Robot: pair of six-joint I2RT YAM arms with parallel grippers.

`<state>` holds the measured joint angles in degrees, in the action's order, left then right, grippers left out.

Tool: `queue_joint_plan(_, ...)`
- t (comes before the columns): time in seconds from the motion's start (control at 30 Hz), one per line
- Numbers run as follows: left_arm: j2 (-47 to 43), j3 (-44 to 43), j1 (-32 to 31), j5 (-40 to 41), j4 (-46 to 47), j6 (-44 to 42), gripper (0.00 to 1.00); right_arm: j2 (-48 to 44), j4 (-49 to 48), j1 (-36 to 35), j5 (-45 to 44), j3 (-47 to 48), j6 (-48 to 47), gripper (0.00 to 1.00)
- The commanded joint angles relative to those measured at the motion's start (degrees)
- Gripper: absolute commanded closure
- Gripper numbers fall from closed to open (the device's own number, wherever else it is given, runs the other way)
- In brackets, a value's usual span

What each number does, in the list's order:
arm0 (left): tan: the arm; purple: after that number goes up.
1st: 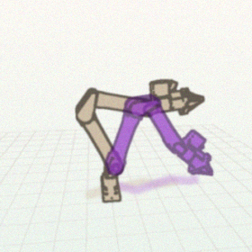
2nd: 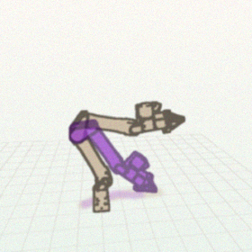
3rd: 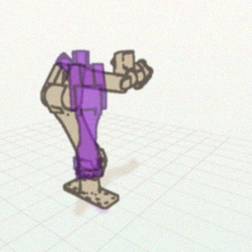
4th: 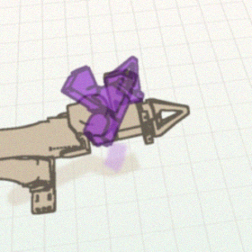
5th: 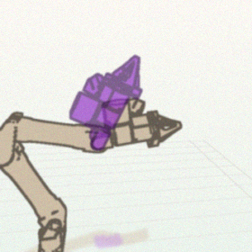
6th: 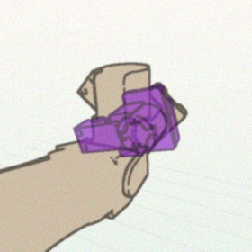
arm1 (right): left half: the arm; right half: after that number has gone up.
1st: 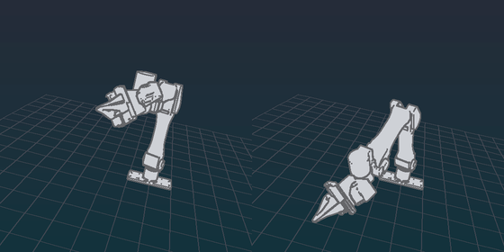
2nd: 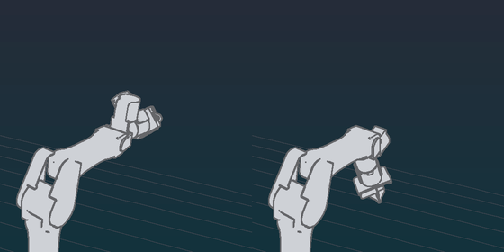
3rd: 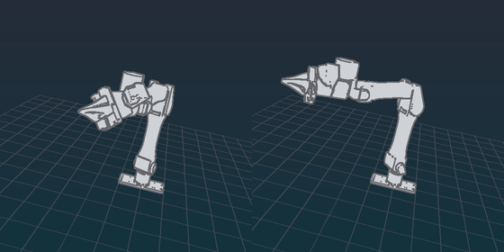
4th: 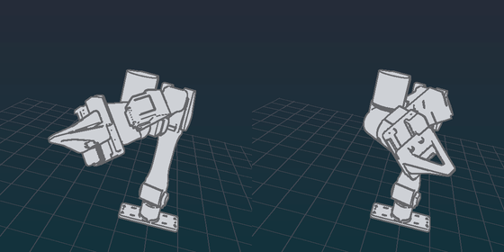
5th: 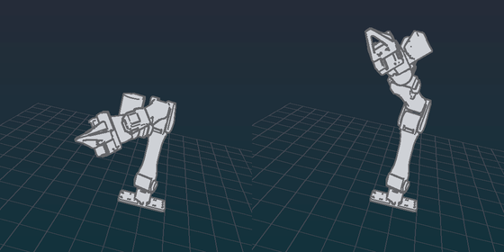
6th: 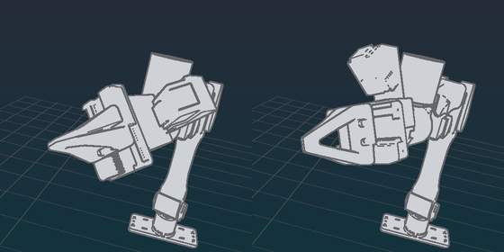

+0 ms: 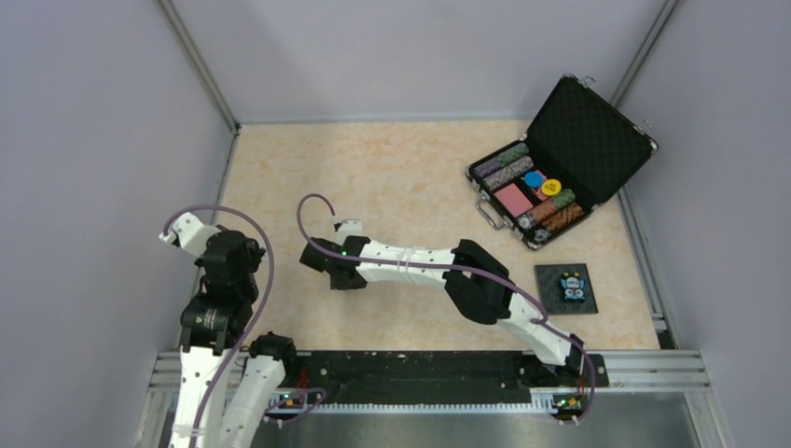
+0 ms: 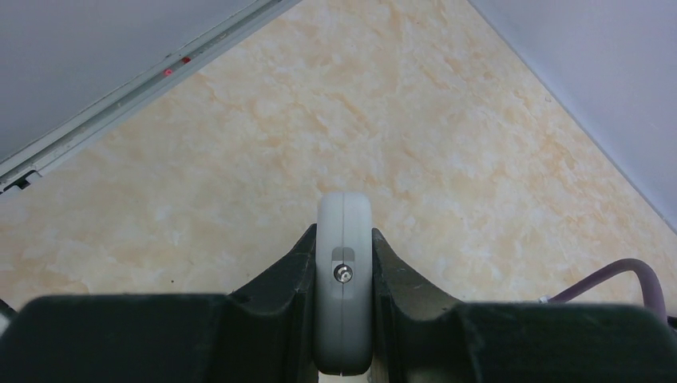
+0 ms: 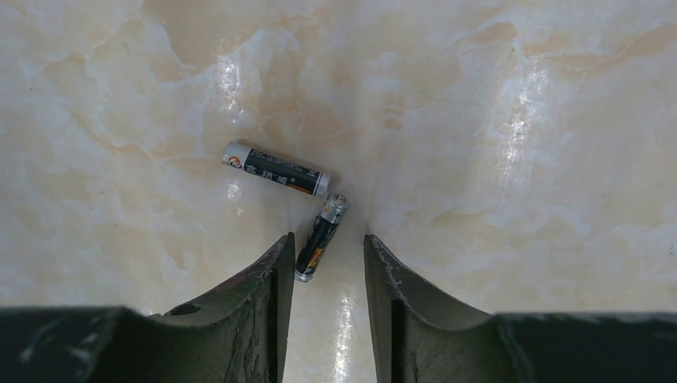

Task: Load the batteries into the remote control
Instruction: Pick up the battery from the center of the board.

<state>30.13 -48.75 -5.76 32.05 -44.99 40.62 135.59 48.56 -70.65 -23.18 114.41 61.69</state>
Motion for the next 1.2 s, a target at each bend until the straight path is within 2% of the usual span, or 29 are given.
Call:
queue_joint_plan(0.0, -1.0, -2.0, 0.0, 2.8, 1.2, -0.1, 1.0, 4.7, 7.0, -0.4, -3.5, 2.3, 1.6, 0.63)
queue_joint_plan(0.17, -2.0, -2.2, 0.0, 5.0, 0.4, 0.1, 1.0, 7.3, 7.6, -0.1, -4.5, 4.1, 1.5, 0.63)
queue_joint_plan(0.43, -3.2, -2.6, 0.0, 6.5, -0.5, 0.4, 1.0, 6.2, 8.5, 0.1, -4.2, 1.6, 1.9, 0.99)
queue_joint_plan(0.6, -3.1, -2.0, 0.0, 1.9, 1.1, -0.4, 1.0, 1.3, 7.2, 0.3, -5.5, -1.3, 0.6, 1.0)
queue_joint_plan(0.67, -3.0, -1.3, 0.0, -5.9, 3.5, -1.8, 1.0, -3.6, 4.2, 0.7, -6.6, -6.0, -0.2, 1.0)
queue_joint_plan(0.87, -2.0, 2.6, 0.0, -34.1, 14.9, -2.8, 1.0, -27.6, -6.6, 4.1, -9.5, -28.2, -1.2, 1.0)
queue_joint_plan(1.03, -1.7, 8.2, 0.0, -55.6, 34.8, 0.0, 1.0, -46.3, -10.9, 8.5, -11.6, -42.6, -3.1, 1.0)
queue_joint_plan(1.07, -1.2, 8.9, 0.0, -59.0, 40.3, 0.4, 1.0, -49.7, -11.6, 9.5, -12.5, -44.3, -4.1, 1.0)
queue_joint_plan(1.17, 1.2, 8.7, 0.0, -65.4, 49.2, -0.7, 1.0, -59.6, -15.9, 11.2, -14.5, -48.8, -7.8, 1.0)
